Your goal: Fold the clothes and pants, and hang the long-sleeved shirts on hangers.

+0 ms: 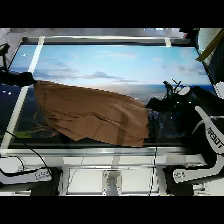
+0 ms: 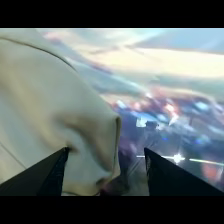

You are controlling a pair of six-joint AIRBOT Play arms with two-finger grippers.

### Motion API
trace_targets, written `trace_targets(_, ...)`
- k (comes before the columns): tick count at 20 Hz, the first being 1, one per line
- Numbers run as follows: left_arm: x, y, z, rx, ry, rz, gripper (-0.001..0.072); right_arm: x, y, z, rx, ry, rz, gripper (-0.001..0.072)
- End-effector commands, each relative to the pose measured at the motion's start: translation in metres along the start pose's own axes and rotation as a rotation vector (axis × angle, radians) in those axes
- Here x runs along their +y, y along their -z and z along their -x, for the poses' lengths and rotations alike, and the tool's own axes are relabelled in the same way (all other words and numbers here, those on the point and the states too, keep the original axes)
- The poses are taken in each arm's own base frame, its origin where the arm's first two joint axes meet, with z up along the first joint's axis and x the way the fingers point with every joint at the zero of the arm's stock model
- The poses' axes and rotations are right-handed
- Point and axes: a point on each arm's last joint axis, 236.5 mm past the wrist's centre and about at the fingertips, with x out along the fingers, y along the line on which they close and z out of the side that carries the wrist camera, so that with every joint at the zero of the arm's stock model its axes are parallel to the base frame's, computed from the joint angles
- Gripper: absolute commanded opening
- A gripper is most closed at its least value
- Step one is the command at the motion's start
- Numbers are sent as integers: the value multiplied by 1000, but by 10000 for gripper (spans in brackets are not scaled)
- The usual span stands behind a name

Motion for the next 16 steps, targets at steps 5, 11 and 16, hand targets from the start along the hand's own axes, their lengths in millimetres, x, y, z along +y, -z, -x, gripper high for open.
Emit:
trace_targets(5,5,2,20,-16,-16,16,18,38,16,-37,51,-25,111,267)
trace_targets(11,0,0,31,-32,-20,6,17,82,-11,12,32,-66,243,16)
trace_targets(16,-17,-10,72,-120,-52,-41,18,170,-57,182,-258,-85,438,16)
